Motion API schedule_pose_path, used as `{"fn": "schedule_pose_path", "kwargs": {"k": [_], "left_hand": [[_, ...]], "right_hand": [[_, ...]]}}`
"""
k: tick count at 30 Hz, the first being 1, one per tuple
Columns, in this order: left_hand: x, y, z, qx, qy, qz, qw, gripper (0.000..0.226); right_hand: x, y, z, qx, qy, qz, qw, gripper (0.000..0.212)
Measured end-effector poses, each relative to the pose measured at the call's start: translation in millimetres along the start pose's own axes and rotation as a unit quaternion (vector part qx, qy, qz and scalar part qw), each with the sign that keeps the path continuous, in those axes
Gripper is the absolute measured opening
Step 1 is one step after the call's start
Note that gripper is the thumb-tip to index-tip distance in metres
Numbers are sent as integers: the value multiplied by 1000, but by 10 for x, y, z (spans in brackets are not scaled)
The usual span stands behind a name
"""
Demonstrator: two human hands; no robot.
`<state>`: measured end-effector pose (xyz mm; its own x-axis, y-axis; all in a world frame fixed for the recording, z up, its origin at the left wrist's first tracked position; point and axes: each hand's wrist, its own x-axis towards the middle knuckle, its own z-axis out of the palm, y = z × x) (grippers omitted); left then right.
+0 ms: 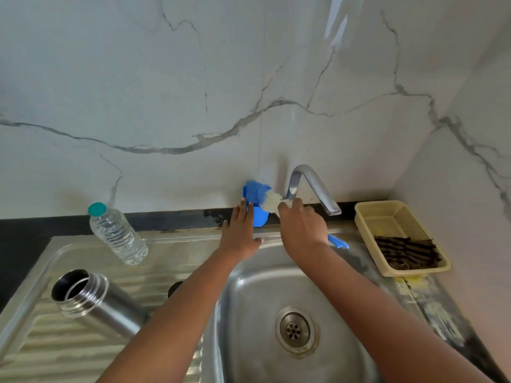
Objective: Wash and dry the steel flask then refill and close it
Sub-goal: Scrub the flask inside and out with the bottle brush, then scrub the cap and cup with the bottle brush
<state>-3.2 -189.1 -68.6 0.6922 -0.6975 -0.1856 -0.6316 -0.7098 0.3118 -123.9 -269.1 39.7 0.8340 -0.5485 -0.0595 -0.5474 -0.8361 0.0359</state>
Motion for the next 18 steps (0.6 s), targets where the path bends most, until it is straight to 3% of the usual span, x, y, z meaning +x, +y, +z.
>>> {"fn": "schedule_pose_path", "kwargs": {"k": [11,18], "left_hand": [[29,-35,112,42,10,3,999,99],[20,-55,102,86,12,5,996,97]], "right_hand": [[17,97,26,28,1,2,1000,44],[-296,231,211,120,66,30,990,66]]}}
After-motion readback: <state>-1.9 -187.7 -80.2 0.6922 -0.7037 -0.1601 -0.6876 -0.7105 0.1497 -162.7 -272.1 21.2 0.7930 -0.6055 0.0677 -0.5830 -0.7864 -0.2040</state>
